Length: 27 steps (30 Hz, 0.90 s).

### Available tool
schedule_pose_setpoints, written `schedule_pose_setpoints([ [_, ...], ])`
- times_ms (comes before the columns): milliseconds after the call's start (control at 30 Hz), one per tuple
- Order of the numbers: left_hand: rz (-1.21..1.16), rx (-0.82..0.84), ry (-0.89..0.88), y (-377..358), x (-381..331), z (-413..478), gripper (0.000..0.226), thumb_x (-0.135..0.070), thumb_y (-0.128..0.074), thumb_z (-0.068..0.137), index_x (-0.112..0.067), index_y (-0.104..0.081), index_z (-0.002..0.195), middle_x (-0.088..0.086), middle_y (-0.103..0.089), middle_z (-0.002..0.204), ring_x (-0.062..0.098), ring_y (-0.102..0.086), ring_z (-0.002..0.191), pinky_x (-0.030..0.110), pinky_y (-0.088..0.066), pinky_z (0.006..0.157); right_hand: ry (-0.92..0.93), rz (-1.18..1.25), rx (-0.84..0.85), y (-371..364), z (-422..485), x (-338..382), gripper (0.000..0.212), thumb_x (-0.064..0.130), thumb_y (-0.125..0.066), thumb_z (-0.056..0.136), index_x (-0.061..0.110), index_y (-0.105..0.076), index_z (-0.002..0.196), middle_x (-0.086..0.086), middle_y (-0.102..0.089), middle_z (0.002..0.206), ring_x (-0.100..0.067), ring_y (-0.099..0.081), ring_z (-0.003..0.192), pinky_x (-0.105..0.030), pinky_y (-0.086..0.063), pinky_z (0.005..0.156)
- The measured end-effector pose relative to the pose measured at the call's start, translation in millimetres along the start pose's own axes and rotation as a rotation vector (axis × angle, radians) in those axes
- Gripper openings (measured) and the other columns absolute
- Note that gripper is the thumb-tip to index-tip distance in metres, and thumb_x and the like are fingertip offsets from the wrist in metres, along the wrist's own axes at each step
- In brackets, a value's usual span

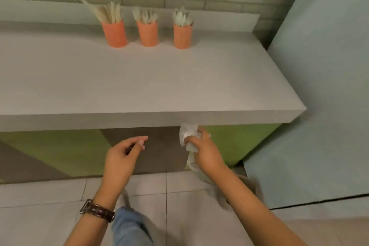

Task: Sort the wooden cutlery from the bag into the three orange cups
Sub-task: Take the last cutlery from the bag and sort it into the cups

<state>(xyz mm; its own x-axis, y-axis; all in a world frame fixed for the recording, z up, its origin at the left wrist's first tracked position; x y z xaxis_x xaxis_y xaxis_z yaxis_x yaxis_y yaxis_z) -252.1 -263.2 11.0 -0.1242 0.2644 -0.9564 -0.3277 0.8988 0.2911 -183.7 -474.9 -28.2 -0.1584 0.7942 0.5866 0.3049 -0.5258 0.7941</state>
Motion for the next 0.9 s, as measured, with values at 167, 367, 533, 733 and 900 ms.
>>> schedule_pose_setpoints([
  [167,0.076,0.176,0.008,-79.3,-20.8,-43.6,0.021,-0.011,-0.058,0.089,-0.028,-0.069,0.090,-0.006,-0.068,0.078,-0.012,-0.059,0.070,-0.001,-0.042,0.067,-0.160,0.076,0.025,11.7,-78.6,-92.0,0.041,-0.007,-0.048,0.085,0.018,-0.061,0.116,-0.014,-0.034,0.137,-0.034,-0.047,0.118,-0.032,-0.043,0.100],
  [367,0.179,0.315,0.067,-151.6,-5.8,-47.5,0.018,-0.013,-0.057,0.090,-0.023,-0.070,0.097,-0.009,-0.066,0.080,-0.016,-0.057,0.068,-0.003,-0.039,0.063,-0.405,0.081,0.115,-10.0,-91.2,-203.9,0.041,0.008,-0.057,0.085,0.013,-0.054,0.126,-0.016,-0.034,0.141,-0.036,-0.046,0.120,-0.037,-0.044,0.097],
  [533,0.253,0.412,0.127,-210.3,55.5,-31.8,0.018,-0.017,-0.056,0.090,-0.026,-0.070,0.098,-0.010,-0.068,0.084,-0.002,-0.061,0.081,0.002,-0.043,0.072,-0.535,-0.150,0.289,-60.2,-64.6,-317.4,0.074,0.023,-0.053,0.088,0.017,-0.012,0.149,-0.017,-0.025,0.147,-0.039,-0.050,0.115,-0.043,-0.045,0.095],
  [733,0.300,0.457,0.143,-286.2,178.5,-3.7,0.021,-0.018,-0.058,0.090,-0.032,-0.068,0.078,-0.028,-0.068,0.076,-0.014,-0.059,0.073,0.002,-0.042,0.066,-0.528,-0.521,0.408,-150.9,-29.1,-456.7,0.055,0.042,-0.045,0.089,0.011,-0.045,0.135,-0.009,-0.016,0.155,-0.037,-0.040,0.120,-0.048,-0.034,0.101],
  [900,0.351,0.460,0.125,-343.2,280.8,15.6,0.019,-0.020,-0.058,0.089,-0.035,-0.069,0.090,-0.009,-0.067,0.073,0.006,-0.056,0.059,0.009,-0.037,0.052,-0.526,-0.489,0.354,-238.8,8.9,-544.5,0.067,0.040,-0.041,0.088,0.006,-0.027,0.143,-0.016,-0.017,0.152,-0.048,-0.023,0.132,-0.060,-0.015,0.112],
])
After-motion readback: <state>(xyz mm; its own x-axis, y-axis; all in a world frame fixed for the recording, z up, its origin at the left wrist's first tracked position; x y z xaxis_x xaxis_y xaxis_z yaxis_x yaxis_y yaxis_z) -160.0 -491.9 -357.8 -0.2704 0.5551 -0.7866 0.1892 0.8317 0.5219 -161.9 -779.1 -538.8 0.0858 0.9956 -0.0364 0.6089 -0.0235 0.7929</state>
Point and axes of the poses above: each hand's wrist, its own z-axis towards the middle knuckle, its own y-axis out of the back of the hand, x = y × z, the point moved 4 cm from there along z, towards the middle knuckle
